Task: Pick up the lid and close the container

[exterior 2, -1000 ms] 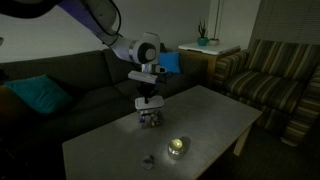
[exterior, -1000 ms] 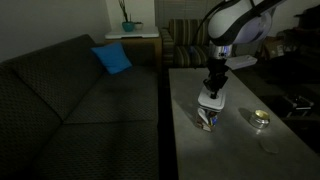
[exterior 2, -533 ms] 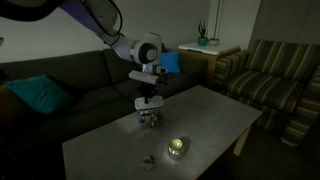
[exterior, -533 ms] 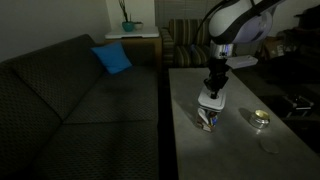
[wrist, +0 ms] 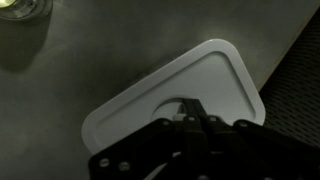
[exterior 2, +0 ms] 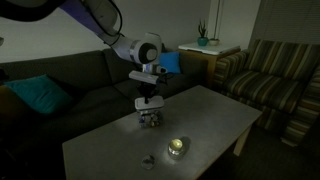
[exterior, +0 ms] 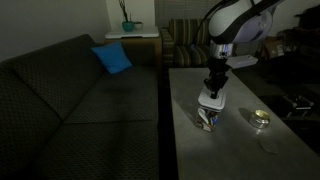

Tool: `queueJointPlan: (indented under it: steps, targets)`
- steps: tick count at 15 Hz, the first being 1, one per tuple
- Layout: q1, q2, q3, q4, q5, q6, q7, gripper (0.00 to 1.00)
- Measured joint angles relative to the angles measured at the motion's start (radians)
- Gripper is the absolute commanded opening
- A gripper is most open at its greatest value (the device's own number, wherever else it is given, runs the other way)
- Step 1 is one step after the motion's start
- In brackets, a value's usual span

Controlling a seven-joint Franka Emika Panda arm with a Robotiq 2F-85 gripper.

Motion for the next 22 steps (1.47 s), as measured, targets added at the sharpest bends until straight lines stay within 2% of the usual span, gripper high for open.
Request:
queueJointPlan:
  steps: [13, 18, 22]
  targets:
    - [0.008, -0.026, -0.012, -0.045, -0.094, 0.030, -0.008, 0.00]
    - [0.008, -0.075, -0.013, -0.144, -0.142, 0.113, -0.008, 0.00]
    - [0.005, -0.147, -0.013, -0.270, -0.166, 0.206, -0.008, 0.00]
